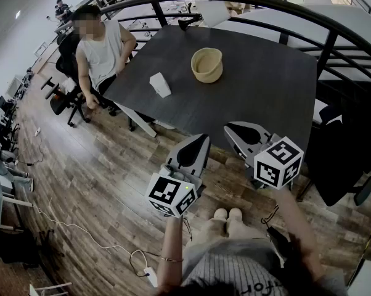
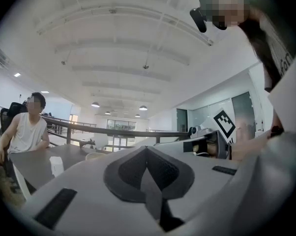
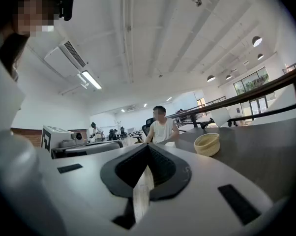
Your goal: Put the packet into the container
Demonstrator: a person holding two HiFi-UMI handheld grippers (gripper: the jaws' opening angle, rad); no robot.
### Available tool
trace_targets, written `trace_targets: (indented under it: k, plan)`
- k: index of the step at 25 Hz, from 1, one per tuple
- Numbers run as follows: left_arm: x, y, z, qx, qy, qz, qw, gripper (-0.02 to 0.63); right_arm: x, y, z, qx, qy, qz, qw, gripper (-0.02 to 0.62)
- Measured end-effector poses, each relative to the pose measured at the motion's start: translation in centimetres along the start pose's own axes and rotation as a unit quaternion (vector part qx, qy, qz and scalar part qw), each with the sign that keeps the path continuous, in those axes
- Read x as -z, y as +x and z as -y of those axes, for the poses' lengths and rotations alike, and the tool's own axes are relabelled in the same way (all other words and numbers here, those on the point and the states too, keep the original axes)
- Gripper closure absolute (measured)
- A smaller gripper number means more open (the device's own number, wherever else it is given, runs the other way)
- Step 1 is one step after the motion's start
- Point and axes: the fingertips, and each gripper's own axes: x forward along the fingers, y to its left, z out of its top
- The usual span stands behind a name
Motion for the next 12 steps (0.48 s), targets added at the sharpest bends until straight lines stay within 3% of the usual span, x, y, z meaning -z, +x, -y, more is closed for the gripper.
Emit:
trace_targets:
  k: [12]
  plan:
    - [-0.16, 0.67, -0.11, -0.009, 0.0, 0.0, 1.0, 0.598, 0.1, -0.02, 0.55, 0.0, -0.008, -0.006, 1.0, 0.584]
